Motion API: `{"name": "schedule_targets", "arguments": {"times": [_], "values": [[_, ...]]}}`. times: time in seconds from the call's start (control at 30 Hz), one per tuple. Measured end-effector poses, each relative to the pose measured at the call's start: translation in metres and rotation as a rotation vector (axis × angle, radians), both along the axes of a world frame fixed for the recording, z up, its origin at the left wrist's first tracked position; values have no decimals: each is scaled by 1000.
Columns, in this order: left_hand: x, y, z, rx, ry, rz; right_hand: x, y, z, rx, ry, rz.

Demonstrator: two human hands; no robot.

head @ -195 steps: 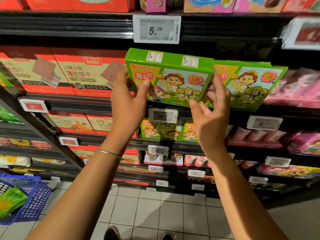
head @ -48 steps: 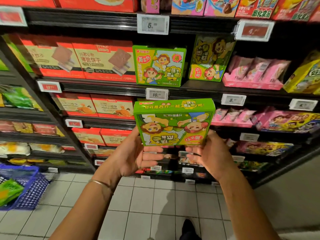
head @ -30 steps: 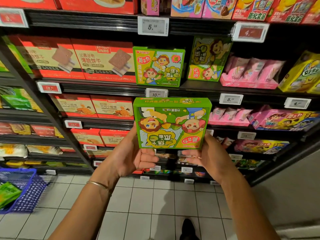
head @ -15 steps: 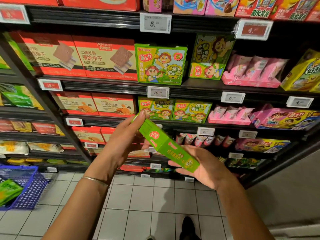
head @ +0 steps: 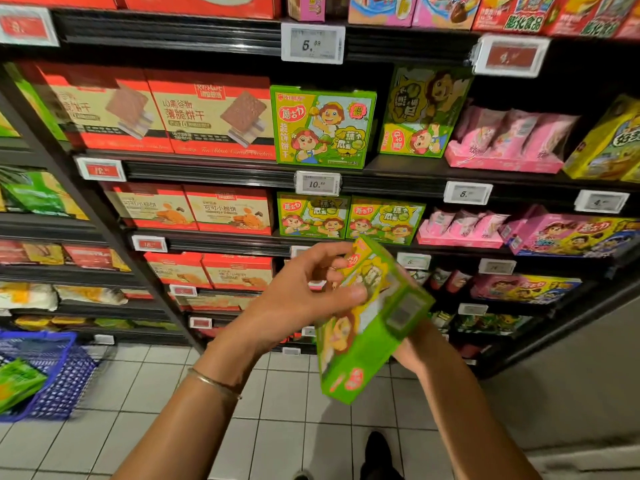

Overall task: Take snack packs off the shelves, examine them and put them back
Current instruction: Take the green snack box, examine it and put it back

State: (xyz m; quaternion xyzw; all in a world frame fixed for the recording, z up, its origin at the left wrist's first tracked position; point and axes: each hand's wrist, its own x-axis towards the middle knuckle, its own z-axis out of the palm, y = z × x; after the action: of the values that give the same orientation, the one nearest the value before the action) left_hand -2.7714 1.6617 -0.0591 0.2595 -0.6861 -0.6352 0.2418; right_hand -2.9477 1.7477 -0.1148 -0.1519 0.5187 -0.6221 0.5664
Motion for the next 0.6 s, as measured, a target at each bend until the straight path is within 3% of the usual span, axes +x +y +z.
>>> {"name": "schedule_targets", "arguments": {"times": [0.13, 0.4, 0.5, 0.6], "values": [[3, 4, -3, -144, -141, -68, -1, -3, -6, 37, -13, -25], [-4, 15, 1, -27, -19, -108, 7, -11, 3, -82, 241, 39], [3, 10, -2, -37, -21, -266, 10, -11, 2, -101, 204, 24], [5, 4, -6, -17, 18, -197, 7, -14, 2, -63, 202, 7]]}}
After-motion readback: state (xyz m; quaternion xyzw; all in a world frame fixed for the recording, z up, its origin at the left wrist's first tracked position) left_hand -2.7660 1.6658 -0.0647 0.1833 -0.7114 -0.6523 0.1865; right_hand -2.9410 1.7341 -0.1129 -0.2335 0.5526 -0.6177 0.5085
